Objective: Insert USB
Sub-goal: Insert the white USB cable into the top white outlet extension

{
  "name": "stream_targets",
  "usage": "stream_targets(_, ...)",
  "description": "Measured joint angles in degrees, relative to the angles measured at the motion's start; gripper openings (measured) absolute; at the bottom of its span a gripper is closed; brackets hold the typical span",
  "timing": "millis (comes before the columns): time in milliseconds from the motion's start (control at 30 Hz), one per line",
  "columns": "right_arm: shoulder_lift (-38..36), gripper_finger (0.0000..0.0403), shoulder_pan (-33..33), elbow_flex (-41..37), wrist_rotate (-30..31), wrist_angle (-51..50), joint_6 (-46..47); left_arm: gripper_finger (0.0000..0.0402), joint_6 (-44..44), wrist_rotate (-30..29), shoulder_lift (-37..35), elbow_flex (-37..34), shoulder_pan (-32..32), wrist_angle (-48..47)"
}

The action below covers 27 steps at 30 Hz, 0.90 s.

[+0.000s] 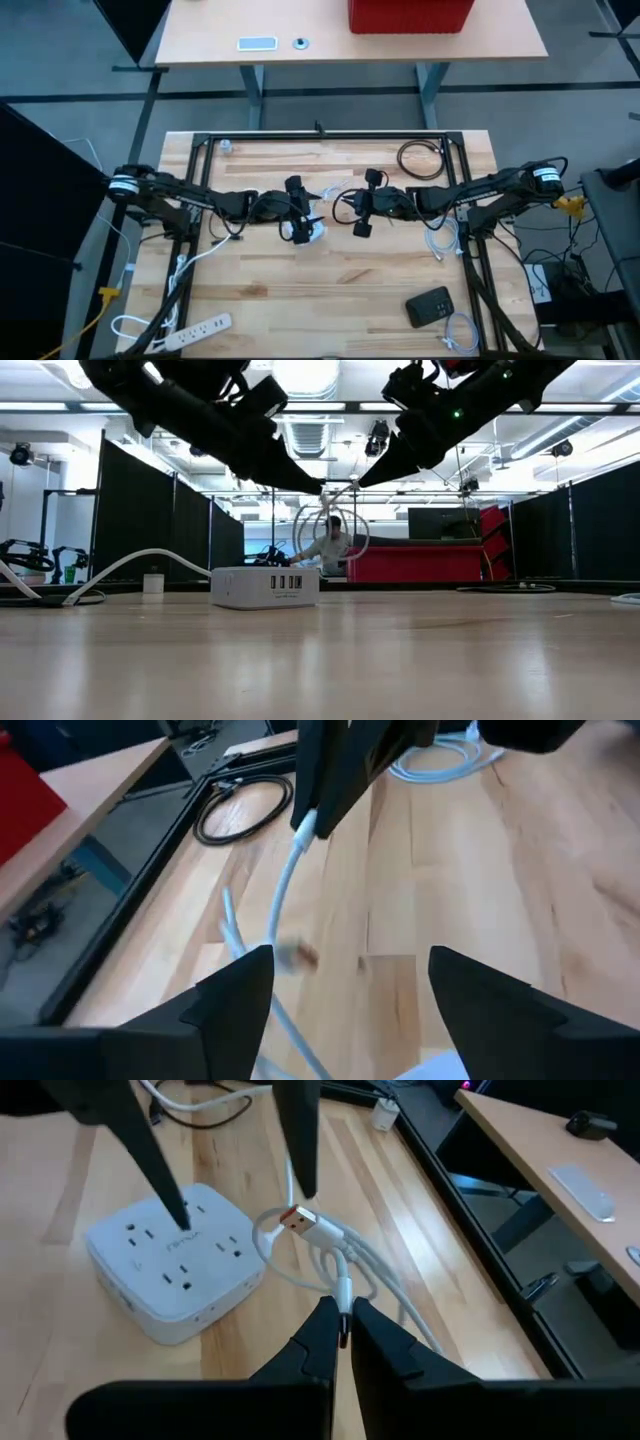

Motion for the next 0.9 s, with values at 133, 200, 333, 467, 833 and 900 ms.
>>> stream_targets(133,0.0,0.0005,0.2,0.0,-0.2,-0.5,0.8,0.026,5.5,0.0,-0.1,3.2,0.0,-6.7)
stream_targets(200,0.0,0.0005,0.2,0.0,-0.3,-0.4,1.5,0.0261,7.8,-0.1,0.1,4.5,0.0,-10.9)
stream_targets(333,0.0,0.0005,0.2,0.0,-1.8,-0.4,2.4,0.0261,8.9,-1.0,0.2,5.7,0.0,-18.4)
stream_targets(467,0.0,0.0005,0.2,0.0,-3.2,-0.5,2.5,0.0261,9.2,-1.1,0.3,5.3,0.0,-19.0)
stream_targets(833,0.0,0.0005,0.2,0.0,-2.9,-0.4,2.6,0.0261,9.0,-6.4,6.4,5.1,-0.1,-16.0)
stream_targets(900,0.0,0.0005,0.2,0.0,-2.8,-0.4,2.6,0.0261,8.1,-7.4,7.1,5.1,-0.1,-14.9)
